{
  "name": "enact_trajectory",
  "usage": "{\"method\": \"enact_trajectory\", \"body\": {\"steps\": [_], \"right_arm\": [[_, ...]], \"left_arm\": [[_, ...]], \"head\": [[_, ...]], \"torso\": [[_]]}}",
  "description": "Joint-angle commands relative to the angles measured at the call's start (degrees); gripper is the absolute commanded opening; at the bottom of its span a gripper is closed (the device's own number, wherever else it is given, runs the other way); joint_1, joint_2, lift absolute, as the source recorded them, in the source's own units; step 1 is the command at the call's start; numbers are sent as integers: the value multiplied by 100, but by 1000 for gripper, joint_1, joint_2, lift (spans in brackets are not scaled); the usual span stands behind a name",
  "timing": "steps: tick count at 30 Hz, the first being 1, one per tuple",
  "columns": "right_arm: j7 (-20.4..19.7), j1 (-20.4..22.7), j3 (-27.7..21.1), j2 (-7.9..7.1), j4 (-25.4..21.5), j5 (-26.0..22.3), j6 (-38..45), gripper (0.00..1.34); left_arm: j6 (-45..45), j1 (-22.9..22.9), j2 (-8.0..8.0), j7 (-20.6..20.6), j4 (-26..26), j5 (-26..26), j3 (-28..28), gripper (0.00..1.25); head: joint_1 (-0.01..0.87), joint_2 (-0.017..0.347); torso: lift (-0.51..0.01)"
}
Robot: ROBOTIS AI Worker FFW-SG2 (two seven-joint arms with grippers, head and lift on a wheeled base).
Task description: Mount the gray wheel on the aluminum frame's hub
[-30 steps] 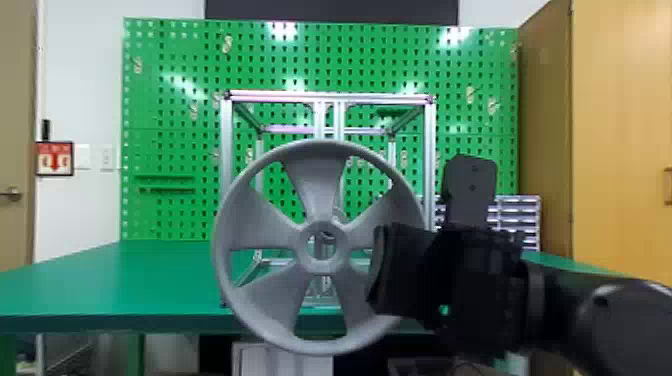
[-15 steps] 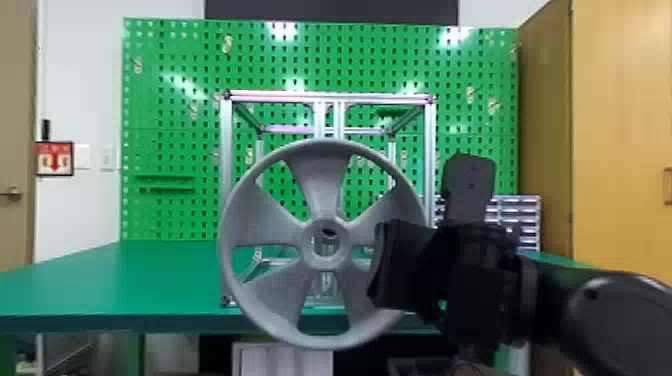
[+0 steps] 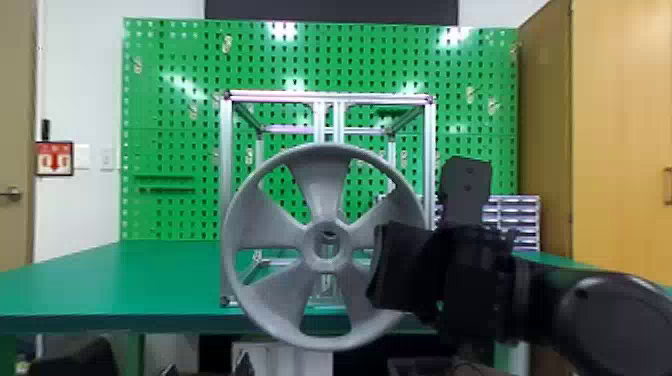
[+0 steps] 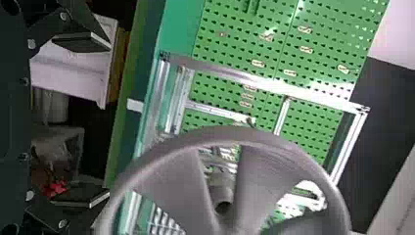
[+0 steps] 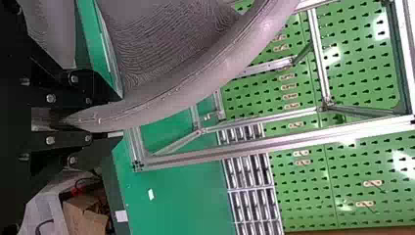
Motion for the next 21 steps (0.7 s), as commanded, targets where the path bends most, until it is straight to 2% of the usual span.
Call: {"method": "enact_trajectory", "body": {"steps": [1,9,13,21], "right_arm": [[0,-4,15,10,17,21,0,78],[0,-30,86,18,70,21,-17,78],[0,-48,121,36,87,21,-44,78],[9,-66,174,45,114,12,-70,78]], "left_arm": [[-197,-183,8,8,14,433,-42,1022],[-637,-526,8,8,339,1013,-244,1020],[-839,-711,8,8,497,1022,-367,1017],[-971,-983,-45,17,734,670,-376,999]], "head": [[-5,6],[-5,6],[-5,6],[-5,6]], "torso": [[-499],[-499],[-499],[-499]]}}
